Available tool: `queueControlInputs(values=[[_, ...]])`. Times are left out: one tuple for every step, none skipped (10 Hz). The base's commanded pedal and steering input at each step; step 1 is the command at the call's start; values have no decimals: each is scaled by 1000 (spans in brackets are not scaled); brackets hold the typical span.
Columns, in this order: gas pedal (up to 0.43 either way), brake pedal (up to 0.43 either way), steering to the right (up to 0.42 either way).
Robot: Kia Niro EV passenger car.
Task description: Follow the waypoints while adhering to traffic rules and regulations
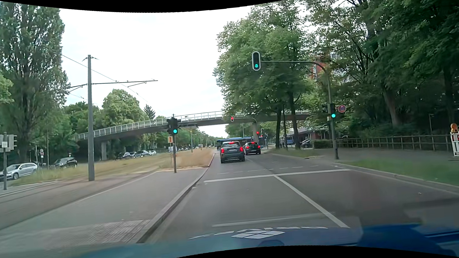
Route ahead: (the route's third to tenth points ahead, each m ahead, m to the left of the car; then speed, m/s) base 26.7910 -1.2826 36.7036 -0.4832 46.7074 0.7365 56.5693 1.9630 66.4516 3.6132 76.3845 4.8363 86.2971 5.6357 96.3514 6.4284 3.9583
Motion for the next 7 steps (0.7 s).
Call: queueControlInputs(values=[[0, 30, -12], [0, 55, -11], [0, 73, -11], [0, 85, -11], [0, 98, -11], [0, 104, -11], [0, 104, -11]])
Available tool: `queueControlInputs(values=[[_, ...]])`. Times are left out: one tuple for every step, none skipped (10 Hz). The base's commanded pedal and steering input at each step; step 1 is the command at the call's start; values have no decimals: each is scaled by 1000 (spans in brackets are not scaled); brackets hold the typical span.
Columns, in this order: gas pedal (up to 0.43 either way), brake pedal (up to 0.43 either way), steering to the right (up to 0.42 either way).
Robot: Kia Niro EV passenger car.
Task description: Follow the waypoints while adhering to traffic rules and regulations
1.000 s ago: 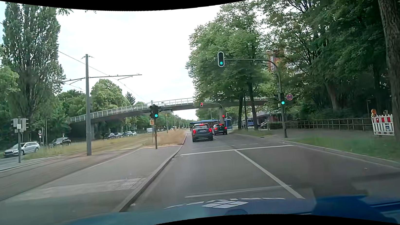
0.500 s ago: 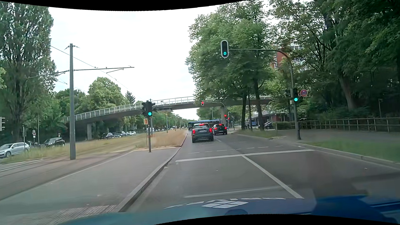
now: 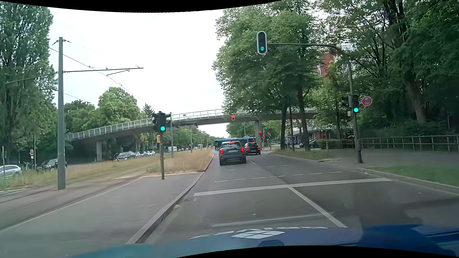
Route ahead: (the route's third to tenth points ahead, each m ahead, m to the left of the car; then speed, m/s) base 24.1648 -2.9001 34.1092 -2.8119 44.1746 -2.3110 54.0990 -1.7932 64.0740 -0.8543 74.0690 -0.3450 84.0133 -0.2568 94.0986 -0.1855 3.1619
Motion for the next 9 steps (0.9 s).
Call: queueControlInputs(values=[[0, 110, -10], [0, 116, -10], [0, 122, -11], [0, 128, -10], [0, 140, -10], [0, 152, -10], [0, 177, -10], [0, 189, -10], [0, 189, -10]])
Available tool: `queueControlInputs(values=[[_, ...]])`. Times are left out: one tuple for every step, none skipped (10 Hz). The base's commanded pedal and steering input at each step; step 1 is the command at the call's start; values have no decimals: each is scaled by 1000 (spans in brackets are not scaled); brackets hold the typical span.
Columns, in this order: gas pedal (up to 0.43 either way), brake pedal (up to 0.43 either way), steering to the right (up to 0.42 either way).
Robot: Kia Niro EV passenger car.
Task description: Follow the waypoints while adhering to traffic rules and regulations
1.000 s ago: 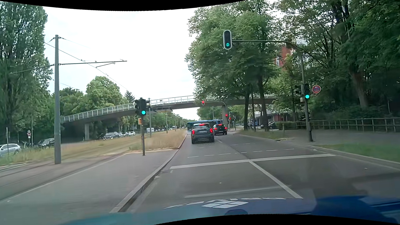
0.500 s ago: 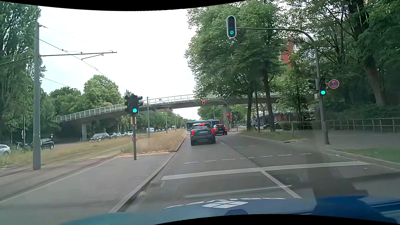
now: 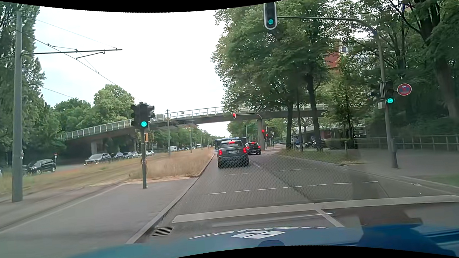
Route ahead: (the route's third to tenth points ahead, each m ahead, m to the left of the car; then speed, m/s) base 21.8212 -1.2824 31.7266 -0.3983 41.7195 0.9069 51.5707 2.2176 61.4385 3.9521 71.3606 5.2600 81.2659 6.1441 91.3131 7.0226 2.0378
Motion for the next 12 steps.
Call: queueControlInputs(values=[[0, 195, -10], [0, 201, -10], [0, 201, -10], [0, 201, -10], [0, 207, -10], [0, 207, -10], [0, 207, -10], [0, 207, -10], [0, 201, -10], [0, 195, -9], [0, 183, -10], [0, 171, -9]])
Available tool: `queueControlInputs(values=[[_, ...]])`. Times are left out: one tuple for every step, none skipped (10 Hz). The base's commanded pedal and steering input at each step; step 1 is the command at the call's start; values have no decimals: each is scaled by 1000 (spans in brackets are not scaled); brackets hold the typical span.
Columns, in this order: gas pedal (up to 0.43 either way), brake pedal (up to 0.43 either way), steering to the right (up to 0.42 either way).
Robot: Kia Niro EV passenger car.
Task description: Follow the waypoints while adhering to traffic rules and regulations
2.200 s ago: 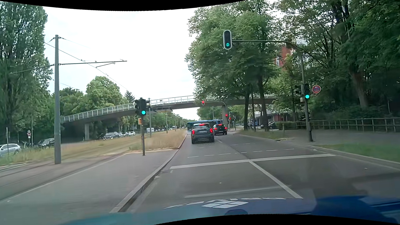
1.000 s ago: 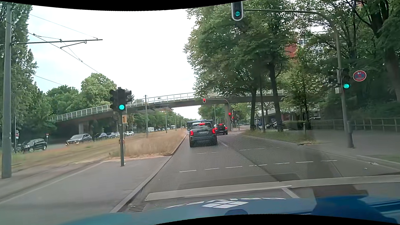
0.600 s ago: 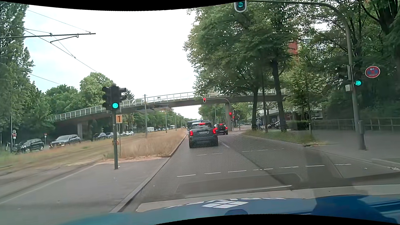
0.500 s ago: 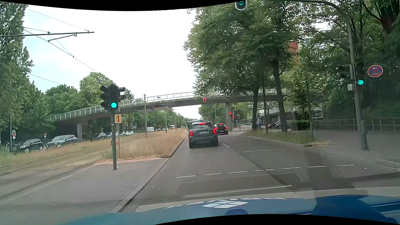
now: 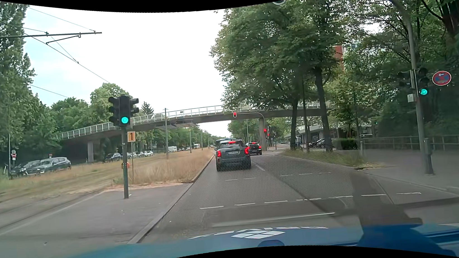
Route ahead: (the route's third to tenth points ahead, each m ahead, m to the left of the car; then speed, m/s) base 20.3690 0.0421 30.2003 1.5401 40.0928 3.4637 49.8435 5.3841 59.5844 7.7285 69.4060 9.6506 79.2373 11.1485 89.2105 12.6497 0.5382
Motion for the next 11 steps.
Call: queueControlInputs(values=[[0, 171, -9], [0, 171, -9], [0, 171, -9], [0, 177, -9], [0, 183, -9], [0, 189, -9], [0, 189, -9], [0, 189, -9], [0, 189, -9], [0, 195, -9], [0, 195, -9]])
